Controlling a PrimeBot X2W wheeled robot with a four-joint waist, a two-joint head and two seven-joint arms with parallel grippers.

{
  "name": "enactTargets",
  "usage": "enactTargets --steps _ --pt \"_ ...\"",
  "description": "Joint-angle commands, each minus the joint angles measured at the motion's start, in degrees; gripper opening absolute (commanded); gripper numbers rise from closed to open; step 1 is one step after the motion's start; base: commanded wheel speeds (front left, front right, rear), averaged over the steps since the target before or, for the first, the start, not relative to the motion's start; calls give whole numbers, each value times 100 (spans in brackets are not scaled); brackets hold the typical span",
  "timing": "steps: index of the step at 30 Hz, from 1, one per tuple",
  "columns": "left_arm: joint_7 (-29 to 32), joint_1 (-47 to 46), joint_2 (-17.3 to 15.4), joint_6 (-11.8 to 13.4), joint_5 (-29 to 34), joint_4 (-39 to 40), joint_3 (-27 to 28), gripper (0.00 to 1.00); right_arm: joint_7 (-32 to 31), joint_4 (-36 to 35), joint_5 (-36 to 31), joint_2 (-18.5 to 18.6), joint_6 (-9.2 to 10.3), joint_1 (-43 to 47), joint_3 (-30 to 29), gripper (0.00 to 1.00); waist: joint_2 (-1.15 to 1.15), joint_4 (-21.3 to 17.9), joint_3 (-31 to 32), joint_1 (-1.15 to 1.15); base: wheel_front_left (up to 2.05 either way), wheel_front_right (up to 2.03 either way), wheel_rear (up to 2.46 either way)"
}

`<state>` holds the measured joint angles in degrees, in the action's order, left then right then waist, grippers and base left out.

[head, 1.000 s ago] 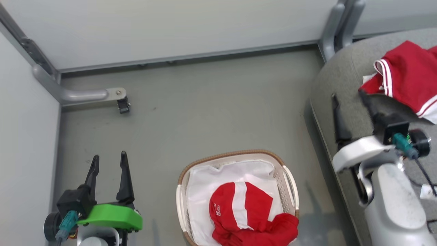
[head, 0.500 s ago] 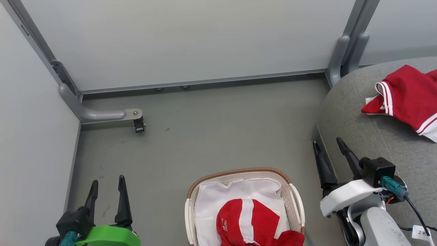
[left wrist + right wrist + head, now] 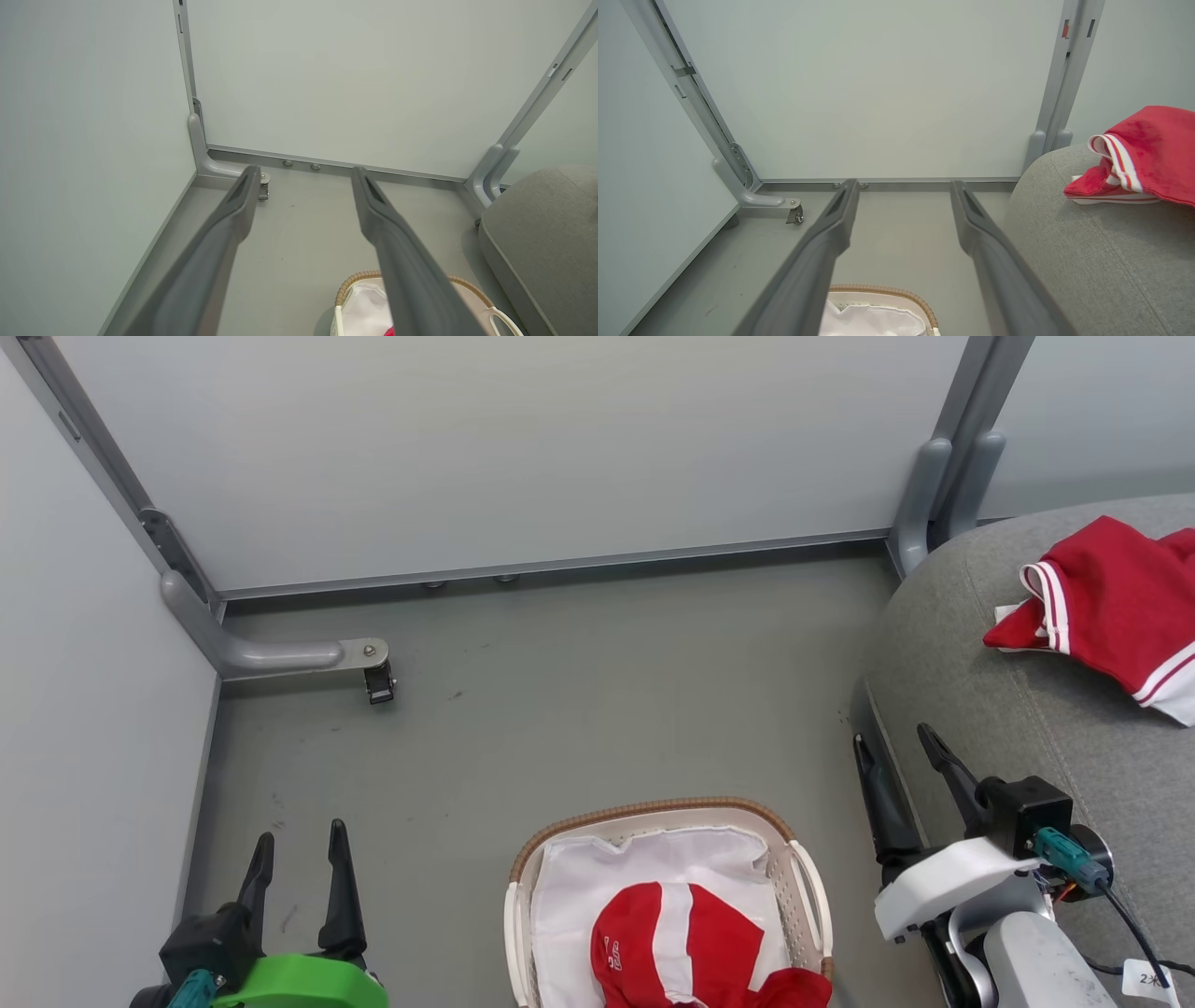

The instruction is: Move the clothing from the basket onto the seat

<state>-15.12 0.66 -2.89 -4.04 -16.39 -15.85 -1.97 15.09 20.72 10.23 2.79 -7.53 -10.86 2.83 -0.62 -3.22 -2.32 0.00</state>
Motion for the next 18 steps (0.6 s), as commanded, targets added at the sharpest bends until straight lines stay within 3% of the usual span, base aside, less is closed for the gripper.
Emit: enactTargets --steps 1,18 --pt "-5 32 -1 11 61 -13 1 100 12 16 -32 20 8 65 1 100 62 3 -1 0 0 0 0" --pt "-5 -101 -2 -31 83 29 -32 100 12 -59 -99 20 8 -47 -82 100 62 -10 -180 0 0 0 0"
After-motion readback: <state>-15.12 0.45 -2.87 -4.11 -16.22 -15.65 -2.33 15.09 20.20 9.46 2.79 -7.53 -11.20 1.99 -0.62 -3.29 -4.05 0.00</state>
